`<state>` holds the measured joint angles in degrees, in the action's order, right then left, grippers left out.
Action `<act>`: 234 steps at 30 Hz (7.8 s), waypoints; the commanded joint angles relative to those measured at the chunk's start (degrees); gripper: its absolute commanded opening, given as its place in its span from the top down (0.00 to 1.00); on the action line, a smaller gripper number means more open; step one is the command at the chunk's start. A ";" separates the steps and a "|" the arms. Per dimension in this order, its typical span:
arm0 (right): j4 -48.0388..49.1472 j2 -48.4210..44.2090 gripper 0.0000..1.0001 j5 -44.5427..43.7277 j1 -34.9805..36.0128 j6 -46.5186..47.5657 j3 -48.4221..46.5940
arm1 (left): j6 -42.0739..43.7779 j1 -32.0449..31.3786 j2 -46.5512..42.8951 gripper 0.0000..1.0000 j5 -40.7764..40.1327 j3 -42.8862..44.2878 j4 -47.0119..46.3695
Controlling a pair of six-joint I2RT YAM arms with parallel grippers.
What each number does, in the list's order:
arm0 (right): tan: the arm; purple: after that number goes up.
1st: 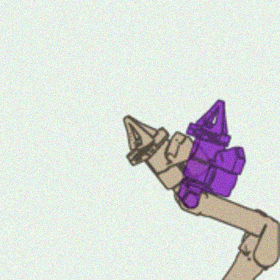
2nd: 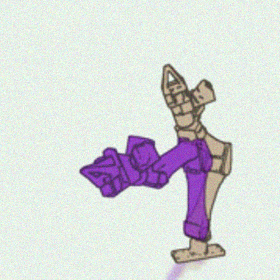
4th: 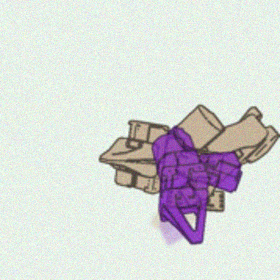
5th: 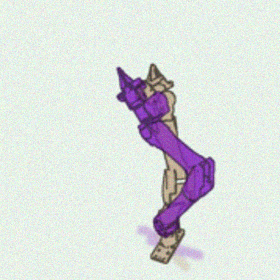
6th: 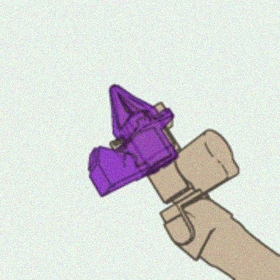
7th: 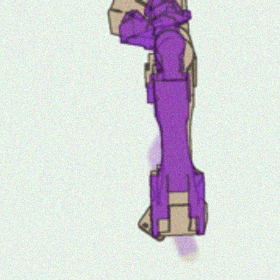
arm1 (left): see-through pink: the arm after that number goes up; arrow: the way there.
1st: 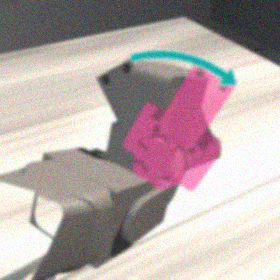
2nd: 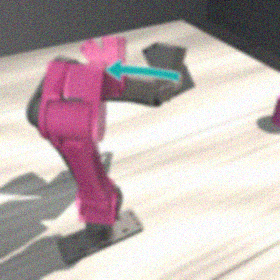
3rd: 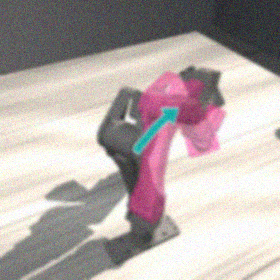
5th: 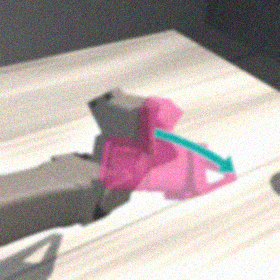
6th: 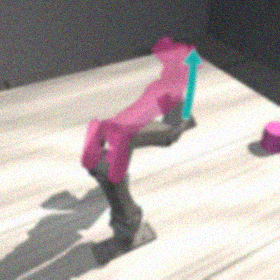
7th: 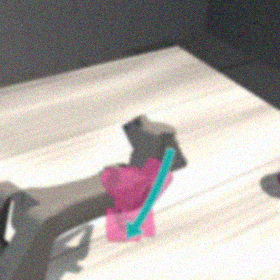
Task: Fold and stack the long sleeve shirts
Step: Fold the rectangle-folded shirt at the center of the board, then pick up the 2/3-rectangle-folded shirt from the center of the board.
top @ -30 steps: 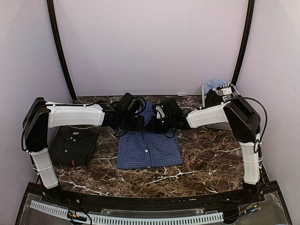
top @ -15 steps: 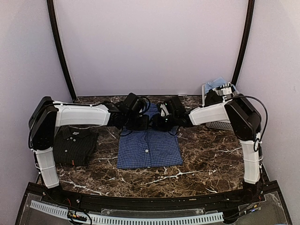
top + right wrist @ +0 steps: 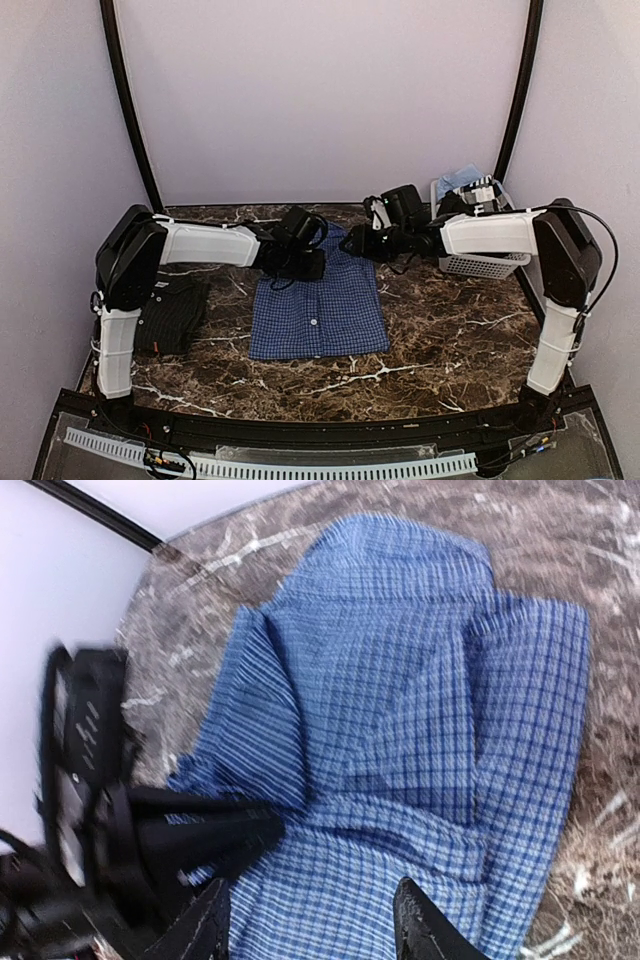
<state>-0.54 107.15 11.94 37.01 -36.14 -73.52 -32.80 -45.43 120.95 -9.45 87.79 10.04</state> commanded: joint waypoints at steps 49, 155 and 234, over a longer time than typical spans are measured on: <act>-7.95 -1.29 1.00 -3.10 -4.63 9.89 7.39 | -2.47 3.70 -16.06 0.58 22.14 -16.42 -4.86; -21.74 -18.27 0.71 -11.35 11.69 -0.03 17.53 | -8.65 9.61 -39.18 0.70 21.78 -42.21 3.86; -8.20 -19.90 0.91 -8.17 16.52 -11.48 36.66 | -18.32 0.17 -35.69 0.89 22.24 -53.29 -5.22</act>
<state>-8.97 86.28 4.14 53.17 -48.34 -37.47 -51.11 -44.91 83.99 13.96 33.87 2.96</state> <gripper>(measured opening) 0.133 0.164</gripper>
